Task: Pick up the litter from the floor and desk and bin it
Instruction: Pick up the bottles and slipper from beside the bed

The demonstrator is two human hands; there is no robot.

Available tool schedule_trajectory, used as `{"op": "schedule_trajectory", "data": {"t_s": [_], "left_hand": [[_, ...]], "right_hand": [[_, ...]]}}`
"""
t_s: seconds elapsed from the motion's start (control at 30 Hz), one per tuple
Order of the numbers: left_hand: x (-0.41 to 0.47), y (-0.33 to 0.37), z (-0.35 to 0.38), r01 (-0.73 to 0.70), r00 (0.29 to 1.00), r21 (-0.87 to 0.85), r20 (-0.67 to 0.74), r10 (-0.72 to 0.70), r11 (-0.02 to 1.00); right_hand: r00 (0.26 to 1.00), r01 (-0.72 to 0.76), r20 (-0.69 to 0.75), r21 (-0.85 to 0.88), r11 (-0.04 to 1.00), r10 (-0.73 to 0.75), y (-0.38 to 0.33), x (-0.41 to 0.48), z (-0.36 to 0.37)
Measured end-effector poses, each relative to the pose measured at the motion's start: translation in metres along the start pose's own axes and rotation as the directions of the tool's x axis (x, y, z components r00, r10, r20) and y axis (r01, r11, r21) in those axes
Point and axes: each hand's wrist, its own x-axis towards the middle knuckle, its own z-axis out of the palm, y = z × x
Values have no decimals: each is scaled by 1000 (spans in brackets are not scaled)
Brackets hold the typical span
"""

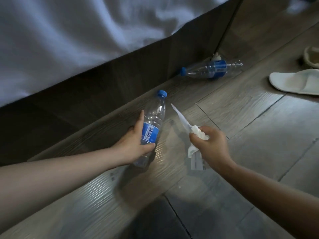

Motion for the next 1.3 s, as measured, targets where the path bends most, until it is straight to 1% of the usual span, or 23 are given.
{"op": "schedule_trajectory", "data": {"t_s": [0.1, 0.23, 0.3, 0.4, 0.57, 0.7, 0.87, 0.97, 1.07, 1.13, 1.2, 1.3], "left_hand": [[7, 11, 14, 13, 1000, -93, 9, -12, 996], [-8, 25, 32, 88, 996, -191, 16, -87, 978], [-28, 34, 40, 127, 992, -219, 41, -120, 967], [-62, 52, 45, 187, 982, -241, 69, -176, 952], [-121, 93, 22, 241, 970, -279, 85, -226, 929], [-168, 149, -8, 238, 970, -250, 113, -216, 939], [-219, 247, -66, 168, 979, -286, 159, -126, 943], [-253, 324, -113, 64, 980, -288, 199, -6, 955], [-292, 398, -164, -80, 963, -294, 223, 149, 952], [-319, 444, -197, -172, 941, -311, 228, 249, 935], [-350, 485, -230, -258, 906, -318, 248, 342, 912], [-405, 539, -276, -396, 823, -336, 283, 493, 854]], "right_hand": [[998, -42, -33, 74, 996, 44, 5, -5, -11], [986, -114, -108, 99, 989, 125, 11, -22, -31], [965, -179, -170, 119, 977, 198, 11, -37, -38], [921, -252, -247, 214, 944, 302, 5, -65, -46], [863, -301, -313, 315, 900, 397, -29, -126, -69], [831, -319, -350, 339, 885, 433, -80, -171, -106], [789, -279, -435, 376, 884, 434, -173, -208, -190], [730, -242, -527, 395, 886, 434, -246, -229, -254], [654, -167, -632, 414, 895, 415, -326, -256, -314], [588, -120, -706, 406, 906, 394, -379, -279, -348], [528, -81, -756, 410, 909, 388, -431, -306, -377], [400, 24, -830, 433, 901, 388, -505, -358, -405]]}}
